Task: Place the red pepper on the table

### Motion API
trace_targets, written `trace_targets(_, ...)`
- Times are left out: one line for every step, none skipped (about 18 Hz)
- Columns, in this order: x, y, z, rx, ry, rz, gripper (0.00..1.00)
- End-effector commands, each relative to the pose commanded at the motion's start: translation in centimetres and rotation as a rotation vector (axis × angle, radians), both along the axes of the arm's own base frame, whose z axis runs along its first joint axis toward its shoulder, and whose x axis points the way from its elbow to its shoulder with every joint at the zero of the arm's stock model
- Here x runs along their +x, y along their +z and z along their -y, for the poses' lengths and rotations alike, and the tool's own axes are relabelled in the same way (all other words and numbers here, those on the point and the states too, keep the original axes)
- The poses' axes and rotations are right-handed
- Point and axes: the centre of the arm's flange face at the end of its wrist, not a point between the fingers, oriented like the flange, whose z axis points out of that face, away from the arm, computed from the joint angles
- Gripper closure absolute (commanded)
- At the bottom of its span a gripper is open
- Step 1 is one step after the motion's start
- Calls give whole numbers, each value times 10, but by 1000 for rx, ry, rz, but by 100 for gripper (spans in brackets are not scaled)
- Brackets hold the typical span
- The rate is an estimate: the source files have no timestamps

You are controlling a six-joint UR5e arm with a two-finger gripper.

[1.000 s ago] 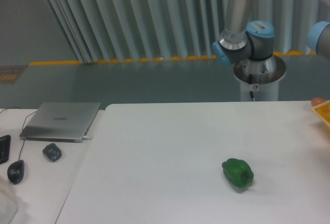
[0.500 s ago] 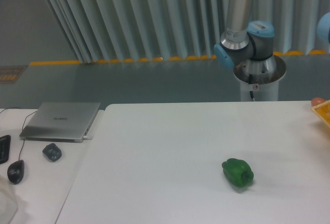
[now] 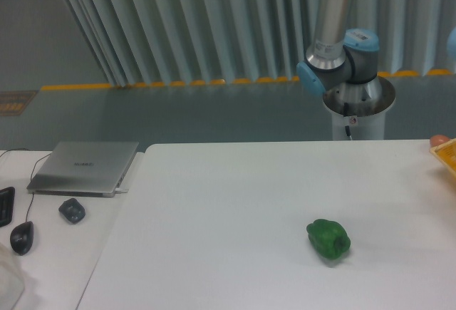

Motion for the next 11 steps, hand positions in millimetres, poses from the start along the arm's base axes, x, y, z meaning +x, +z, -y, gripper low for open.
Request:
trace_targets(-1,-3,2,-3,-12,5,0)
trace_targets(-3,-4,4,-6,-26,5,0)
trace_targets(-8,-5,12,-7,-35,7,0)
trace_targets(-11,-6,17,-10,-55,9,0)
trace_targets(-12,-9,18,-13,-76,13,0)
trace_targets(-14,-16,21,-17,-83,26,0)
trace_targets(-13,-22,21,-21,-83,36,0)
trace_targets(-13,-23,21,-26,-84,37,0)
trace_targets(-13,-23,20,-32,-85,35,0)
trace_targets(-12,-24,19,-40,-88,34,0)
trace_targets(-12,-28,19,-49,-91,40,0)
